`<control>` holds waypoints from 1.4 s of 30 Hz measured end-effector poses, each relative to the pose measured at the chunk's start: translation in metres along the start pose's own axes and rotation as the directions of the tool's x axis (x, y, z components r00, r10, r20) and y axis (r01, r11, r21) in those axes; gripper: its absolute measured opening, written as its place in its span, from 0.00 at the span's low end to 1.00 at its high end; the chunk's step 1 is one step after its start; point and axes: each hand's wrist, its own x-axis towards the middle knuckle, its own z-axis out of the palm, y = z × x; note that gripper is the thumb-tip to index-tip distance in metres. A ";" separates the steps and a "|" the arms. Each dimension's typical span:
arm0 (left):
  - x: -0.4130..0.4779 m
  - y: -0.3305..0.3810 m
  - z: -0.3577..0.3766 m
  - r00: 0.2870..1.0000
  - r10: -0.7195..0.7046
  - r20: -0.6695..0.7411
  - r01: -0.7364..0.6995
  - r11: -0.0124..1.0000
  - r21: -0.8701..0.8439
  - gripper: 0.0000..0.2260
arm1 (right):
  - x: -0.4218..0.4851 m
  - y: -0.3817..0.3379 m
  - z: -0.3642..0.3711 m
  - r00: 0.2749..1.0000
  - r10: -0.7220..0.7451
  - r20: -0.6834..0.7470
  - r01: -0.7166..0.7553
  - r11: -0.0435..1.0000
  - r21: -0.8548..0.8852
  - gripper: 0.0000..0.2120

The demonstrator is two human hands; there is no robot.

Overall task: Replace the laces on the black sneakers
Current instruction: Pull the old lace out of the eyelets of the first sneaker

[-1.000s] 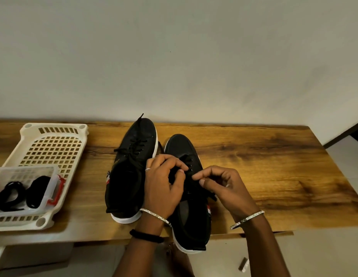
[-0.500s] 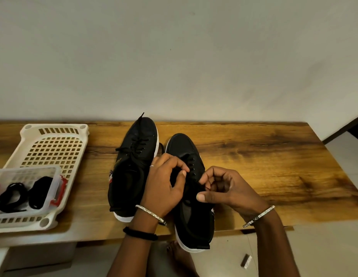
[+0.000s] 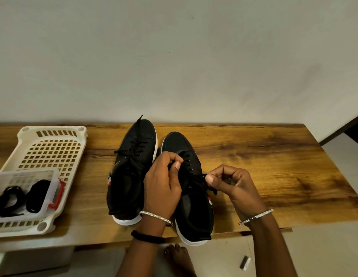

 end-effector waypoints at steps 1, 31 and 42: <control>0.001 0.001 0.000 1.000 -0.029 -0.009 0.029 0.999 -0.036 0.07 | 0.000 0.000 0.000 1.000 -0.002 -0.018 0.002 1.000 0.020 0.05; 0.014 0.007 0.003 0.908 -0.382 0.172 0.412 0.732 -0.542 0.13 | 0.002 0.001 0.004 0.984 -0.084 -0.155 0.104 0.987 0.126 0.06; 0.010 -0.002 0.006 0.999 -0.036 0.030 0.031 0.990 0.140 0.03 | 0.007 0.009 0.031 0.897 -0.219 -0.384 0.232 0.973 -0.014 0.05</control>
